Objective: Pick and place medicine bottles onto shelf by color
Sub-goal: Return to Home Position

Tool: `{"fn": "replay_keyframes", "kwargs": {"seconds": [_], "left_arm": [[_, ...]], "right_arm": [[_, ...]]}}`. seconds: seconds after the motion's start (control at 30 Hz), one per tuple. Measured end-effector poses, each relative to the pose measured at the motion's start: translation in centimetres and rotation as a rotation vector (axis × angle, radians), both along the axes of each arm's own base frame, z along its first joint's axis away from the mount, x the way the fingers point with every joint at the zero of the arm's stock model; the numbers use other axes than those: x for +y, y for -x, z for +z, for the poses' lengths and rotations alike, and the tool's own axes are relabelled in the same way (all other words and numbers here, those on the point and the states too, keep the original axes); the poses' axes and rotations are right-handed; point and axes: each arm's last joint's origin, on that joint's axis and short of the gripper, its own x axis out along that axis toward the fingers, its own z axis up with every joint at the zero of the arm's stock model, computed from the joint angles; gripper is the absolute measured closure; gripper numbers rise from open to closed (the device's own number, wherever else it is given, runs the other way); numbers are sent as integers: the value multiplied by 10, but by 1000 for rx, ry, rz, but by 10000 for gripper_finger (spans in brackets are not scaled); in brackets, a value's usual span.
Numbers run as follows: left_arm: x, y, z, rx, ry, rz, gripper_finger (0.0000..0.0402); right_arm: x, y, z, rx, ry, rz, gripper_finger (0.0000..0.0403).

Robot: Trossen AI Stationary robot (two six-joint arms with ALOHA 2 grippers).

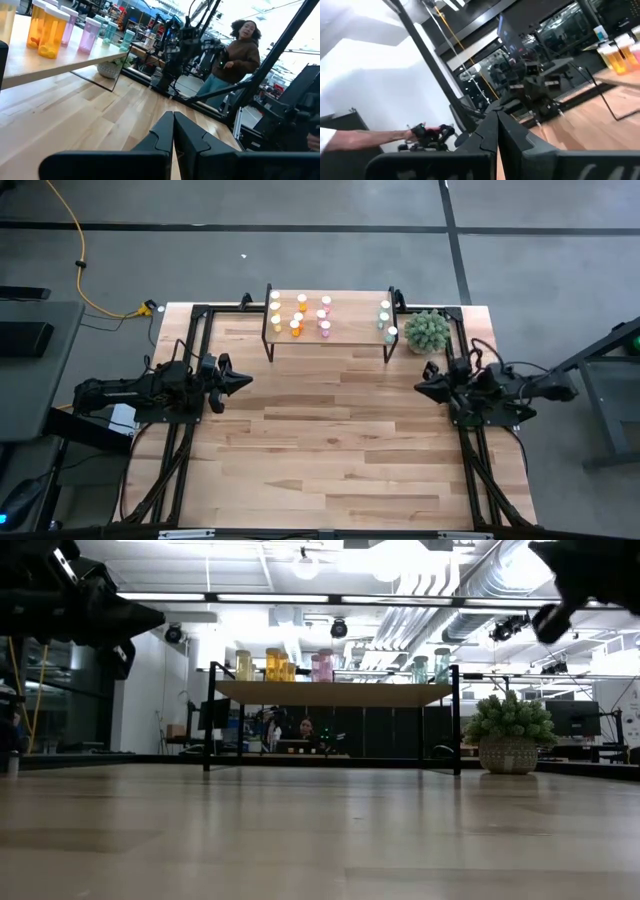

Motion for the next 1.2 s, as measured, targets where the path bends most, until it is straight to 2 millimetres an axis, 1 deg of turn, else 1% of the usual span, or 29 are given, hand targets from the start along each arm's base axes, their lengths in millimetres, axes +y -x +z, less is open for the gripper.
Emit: {"fn": "replay_keyframes", "kwargs": {"seconds": [0.03, 0.13, 0.27, 0.37, 0.6, 0.73, 0.8, 1.03, 1.2], "left_arm": [[0, 0, 0, 0, 0, 0, 401], [0, 0, 0, 1, 0, 0, 401], [0, 0, 0, 1, 0, -4, 401], [-1, 0, 0, 1, 0, -9, 401], [-1, 0, 0, 2, 0, -14, 401], [-1, 0, 0, 2, 0, -14, 401], [-1, 0, 0, 2, 0, -14, 401], [-1, 0, 0, 1, 0, -15, 401], [-6, -1, 1, -5, 0, -56, 401]], "right_arm": [[0, -2, -7, 5, 2, -3, 403], [0, -5, -18, 108, 55, -14, 403], [0, -7, -25, 176, 166, -54, 403], [-3, -7, -34, 265, 209, -126, 403], [-4, -8, -34, 270, 260, -167, 403], [-4, -8, -35, 265, 379, -162, 403], [-4, -8, -35, 263, 402, -163, 403], [-4, -8, -35, 263, 403, -164, 403], [-4, -8, -35, 264, 403, -163, 403]]}}
